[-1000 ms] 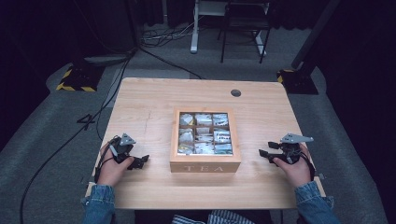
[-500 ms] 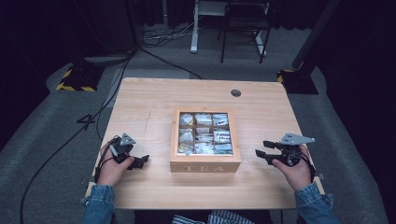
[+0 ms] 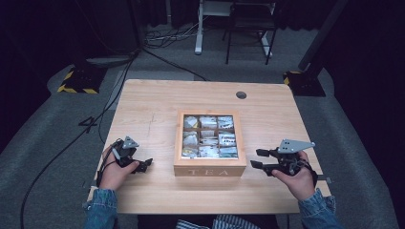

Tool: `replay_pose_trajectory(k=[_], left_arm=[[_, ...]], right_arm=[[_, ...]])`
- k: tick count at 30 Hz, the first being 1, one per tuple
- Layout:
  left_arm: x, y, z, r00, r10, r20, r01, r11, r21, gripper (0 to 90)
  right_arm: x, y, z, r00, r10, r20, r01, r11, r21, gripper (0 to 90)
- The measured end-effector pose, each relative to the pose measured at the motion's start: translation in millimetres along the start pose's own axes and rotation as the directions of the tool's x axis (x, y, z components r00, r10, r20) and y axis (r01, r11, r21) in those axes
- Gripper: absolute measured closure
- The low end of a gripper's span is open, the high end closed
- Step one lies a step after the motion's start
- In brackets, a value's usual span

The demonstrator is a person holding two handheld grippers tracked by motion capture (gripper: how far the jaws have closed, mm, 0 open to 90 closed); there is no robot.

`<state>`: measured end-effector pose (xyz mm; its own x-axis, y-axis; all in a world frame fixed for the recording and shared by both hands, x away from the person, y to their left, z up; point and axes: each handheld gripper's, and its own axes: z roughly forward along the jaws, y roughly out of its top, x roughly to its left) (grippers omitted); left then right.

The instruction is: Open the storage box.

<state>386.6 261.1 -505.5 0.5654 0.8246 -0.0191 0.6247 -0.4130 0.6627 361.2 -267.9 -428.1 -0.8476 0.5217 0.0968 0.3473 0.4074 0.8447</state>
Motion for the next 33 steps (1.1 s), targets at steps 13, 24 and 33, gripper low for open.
replay_pose_trajectory(k=[13, 24, 33], left_arm=[[0.0, 0.0, 0.0, 1.0000, -0.001, 0.000, 0.001, 1.0000, 0.000, 0.3], [0.1, 0.1, -0.2, 1.0000, 0.000, -0.001, 0.000, 1.0000, 0.002, 0.3], [0.1, 0.1, -0.2, 1.0000, 0.000, 0.000, 0.000, 1.0000, 0.003, 0.3]], right_arm=[[13.5, -2.5, 21.8, 0.9971, -0.018, -0.074, 0.022, 0.999, 0.042, 44.2], [14.1, -9.9, 33.7, 0.9989, -0.027, -0.037, 0.029, 0.998, 0.054, 49.8], [17.7, -9.3, 34.3, 0.9988, -0.049, -0.010, 0.049, 0.997, 0.059, 49.8]])
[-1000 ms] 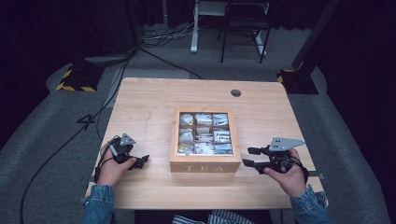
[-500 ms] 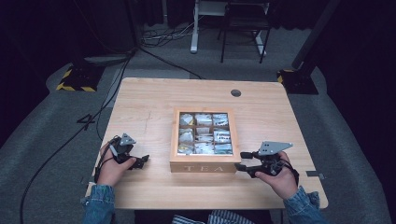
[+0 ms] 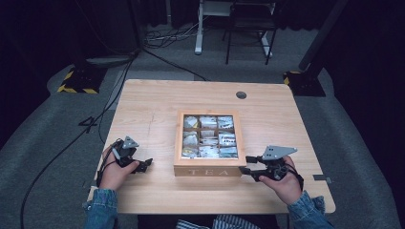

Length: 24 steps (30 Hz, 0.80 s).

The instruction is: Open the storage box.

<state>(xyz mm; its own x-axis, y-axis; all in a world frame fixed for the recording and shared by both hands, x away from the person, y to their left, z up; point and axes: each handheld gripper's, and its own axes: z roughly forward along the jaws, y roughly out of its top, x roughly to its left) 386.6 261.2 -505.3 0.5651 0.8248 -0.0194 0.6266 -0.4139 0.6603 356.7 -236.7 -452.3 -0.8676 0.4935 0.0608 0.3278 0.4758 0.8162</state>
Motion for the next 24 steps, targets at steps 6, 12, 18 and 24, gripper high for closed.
replay_pose_trajectory(k=[6, 12, 18, 24], left_arm=[[-0.6, 0.3, 0.5, 1.0000, -0.005, -0.003, 0.005, 1.0000, -0.001, 0.3], [-0.6, 0.3, 0.7, 1.0000, -0.006, -0.002, 0.006, 1.0000, -0.003, 0.3], [-0.5, 0.3, 0.7, 1.0000, -0.006, -0.002, 0.006, 1.0000, -0.003, 0.3], [0.2, 2.6, 2.5, 1.0000, -0.006, 0.001, 0.006, 1.0000, -0.001, 0.3]], right_arm=[[4.7, 1.1, 1.6, 0.9983, -0.039, 0.043, 0.039, 0.999, 0.011, 49.3], [4.3, 1.0, 1.4, 0.9989, -0.024, 0.040, 0.024, 1.000, 0.003, 49.8], [4.9, 2.0, 0.3, 0.9993, 0.014, 0.034, -0.013, 1.000, -0.012, 50.7], [5.5, 6.8, -3.5, 0.9985, 0.039, 0.037, -0.037, 0.999, -0.040, 50.7]])
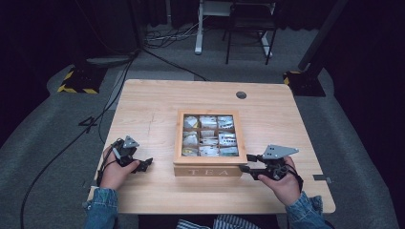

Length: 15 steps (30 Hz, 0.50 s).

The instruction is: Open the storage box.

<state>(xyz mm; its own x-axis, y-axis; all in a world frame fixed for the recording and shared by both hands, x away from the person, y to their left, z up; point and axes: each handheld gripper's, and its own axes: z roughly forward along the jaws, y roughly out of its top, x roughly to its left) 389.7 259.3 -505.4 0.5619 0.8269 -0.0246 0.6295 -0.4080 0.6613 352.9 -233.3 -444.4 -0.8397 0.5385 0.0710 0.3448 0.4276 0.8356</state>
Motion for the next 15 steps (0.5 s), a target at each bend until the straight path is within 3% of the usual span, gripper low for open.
replay_pose_trajectory(k=[15], left_arm=[[1.2, 3.3, 2.6, 1.0000, 0.001, -0.002, -0.001, 1.0000, 0.002, 0.4]], right_arm=[[1.8, 12.8, -9.0, 0.9987, 0.016, 0.048, -0.013, 0.999, -0.045, 50.5]])
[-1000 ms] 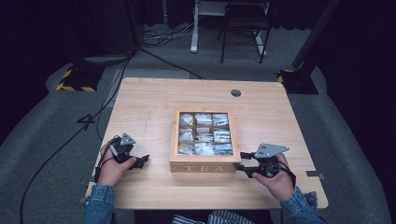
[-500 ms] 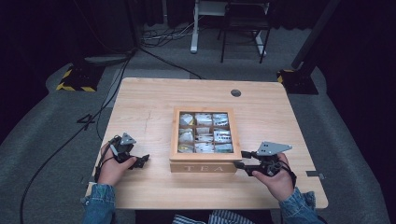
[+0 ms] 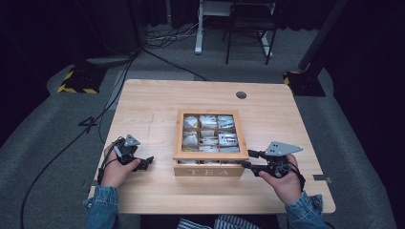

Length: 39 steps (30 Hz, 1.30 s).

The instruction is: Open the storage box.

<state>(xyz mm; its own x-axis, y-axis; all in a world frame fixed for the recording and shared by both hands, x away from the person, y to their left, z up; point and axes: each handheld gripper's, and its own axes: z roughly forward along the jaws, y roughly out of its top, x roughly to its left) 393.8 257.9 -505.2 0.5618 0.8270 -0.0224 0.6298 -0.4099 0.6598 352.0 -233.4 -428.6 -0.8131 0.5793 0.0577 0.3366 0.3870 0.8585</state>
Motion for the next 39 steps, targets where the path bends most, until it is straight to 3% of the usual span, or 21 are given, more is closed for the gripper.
replay_pose_trajectory(k=[6, 18, 26, 29, 33, 39], left_arm=[[0.0, 0.0, 0.0, 1.0000, 0.000, 0.000, 0.000, 1.0000, 0.000, 0.4], [-0.5, -0.3, -0.1, 1.0000, -0.005, -0.002, 0.005, 1.0000, -0.003, 0.6], [-8.0, -7.2, -5.7, 0.9997, -0.022, -0.014, 0.022, 0.9997, -0.014, 2.3], [-10.0, -10.7, -10.1, 0.9994, -0.028, -0.021, 0.028, 0.9995, -0.016, 5.4], [-11.8, -13.7, -18.6, 0.9980, -0.058, -0.025, 0.058, 0.9982, -0.015, 19.4], [-20.7, -16.0, -25.7, 0.9945, -0.090, -0.053, 0.089, 0.9953, -0.039, 21.5]], right_arm=[[2.8, 10.6, -7.1, 0.9971, -0.061, 0.045, 0.062, 0.997, -0.035, 49.2], [-1.9, 27.4, -13.7, 0.9960, -0.071, 0.054, 0.075, 0.994, -0.078, 48.7], [-8.9, 43.4, -17.1, 0.9950, -0.083, 0.055, 0.089, 0.989, -0.118, 48.9], [-12.9, 50.2, -17.6, 0.9952, -0.082, 0.053, 0.089, 0.987, -0.137, 49.0], [-19.2, 60.8, -17.6, 0.9947, -0.088, 0.052, 0.095, 0.984, -0.147, 49.0], [-29.6, 74.4, -16.6, 0.9960, -0.079, 0.043, 0.085, 0.982, -0.168, 49.1]])
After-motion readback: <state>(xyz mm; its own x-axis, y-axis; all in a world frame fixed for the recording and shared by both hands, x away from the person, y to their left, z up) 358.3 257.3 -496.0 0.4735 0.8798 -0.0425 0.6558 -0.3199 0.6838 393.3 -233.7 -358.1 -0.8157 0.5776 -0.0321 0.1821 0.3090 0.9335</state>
